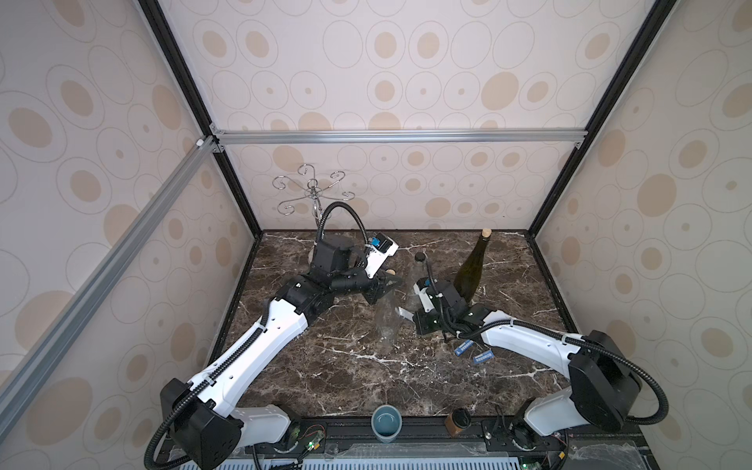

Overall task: Remove the label from the bottle
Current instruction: Tear open the label from the bottle.

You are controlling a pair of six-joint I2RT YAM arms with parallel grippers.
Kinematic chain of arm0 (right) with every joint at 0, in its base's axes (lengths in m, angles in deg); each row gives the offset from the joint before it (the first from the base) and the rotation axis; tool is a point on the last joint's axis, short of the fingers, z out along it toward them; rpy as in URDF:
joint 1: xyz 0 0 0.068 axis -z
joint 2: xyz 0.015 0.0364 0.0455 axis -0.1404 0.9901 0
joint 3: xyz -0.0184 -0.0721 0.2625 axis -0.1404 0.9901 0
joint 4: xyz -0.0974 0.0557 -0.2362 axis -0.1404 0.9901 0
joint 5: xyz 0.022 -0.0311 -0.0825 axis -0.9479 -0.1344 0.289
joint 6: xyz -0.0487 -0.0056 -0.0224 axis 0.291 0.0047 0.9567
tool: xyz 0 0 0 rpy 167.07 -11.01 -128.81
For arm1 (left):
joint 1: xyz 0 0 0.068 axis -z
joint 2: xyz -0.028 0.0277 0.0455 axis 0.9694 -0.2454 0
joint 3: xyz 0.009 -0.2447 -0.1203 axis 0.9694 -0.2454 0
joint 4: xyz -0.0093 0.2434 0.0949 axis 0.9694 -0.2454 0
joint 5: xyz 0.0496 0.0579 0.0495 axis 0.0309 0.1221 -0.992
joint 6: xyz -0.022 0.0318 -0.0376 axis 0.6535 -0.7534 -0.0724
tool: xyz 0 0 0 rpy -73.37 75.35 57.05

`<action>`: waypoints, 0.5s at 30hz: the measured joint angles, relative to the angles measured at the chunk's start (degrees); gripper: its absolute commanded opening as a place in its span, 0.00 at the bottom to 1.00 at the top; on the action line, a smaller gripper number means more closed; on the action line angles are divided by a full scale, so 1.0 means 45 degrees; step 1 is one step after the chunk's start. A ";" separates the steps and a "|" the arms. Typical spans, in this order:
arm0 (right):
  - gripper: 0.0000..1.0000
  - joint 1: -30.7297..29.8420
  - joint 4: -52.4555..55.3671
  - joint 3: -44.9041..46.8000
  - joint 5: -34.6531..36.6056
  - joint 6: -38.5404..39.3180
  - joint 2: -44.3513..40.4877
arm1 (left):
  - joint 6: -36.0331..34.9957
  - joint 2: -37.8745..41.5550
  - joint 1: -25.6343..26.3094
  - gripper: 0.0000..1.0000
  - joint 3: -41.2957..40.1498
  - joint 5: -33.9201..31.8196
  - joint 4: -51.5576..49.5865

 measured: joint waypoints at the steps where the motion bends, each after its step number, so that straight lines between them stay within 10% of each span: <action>1: 0.00 0.0000 0.0005 0.0024 -0.0015 -0.0005 0.0000 | 0.0000 0.0000 0.0000 0.08 0.0000 -0.0005 -0.0005; 15: 0.00 0.0214 0.0155 0.0102 -0.0126 -0.0029 -0.0039 | 0.0005 0.0000 0.0044 0.07 0.0010 -0.0199 0.0000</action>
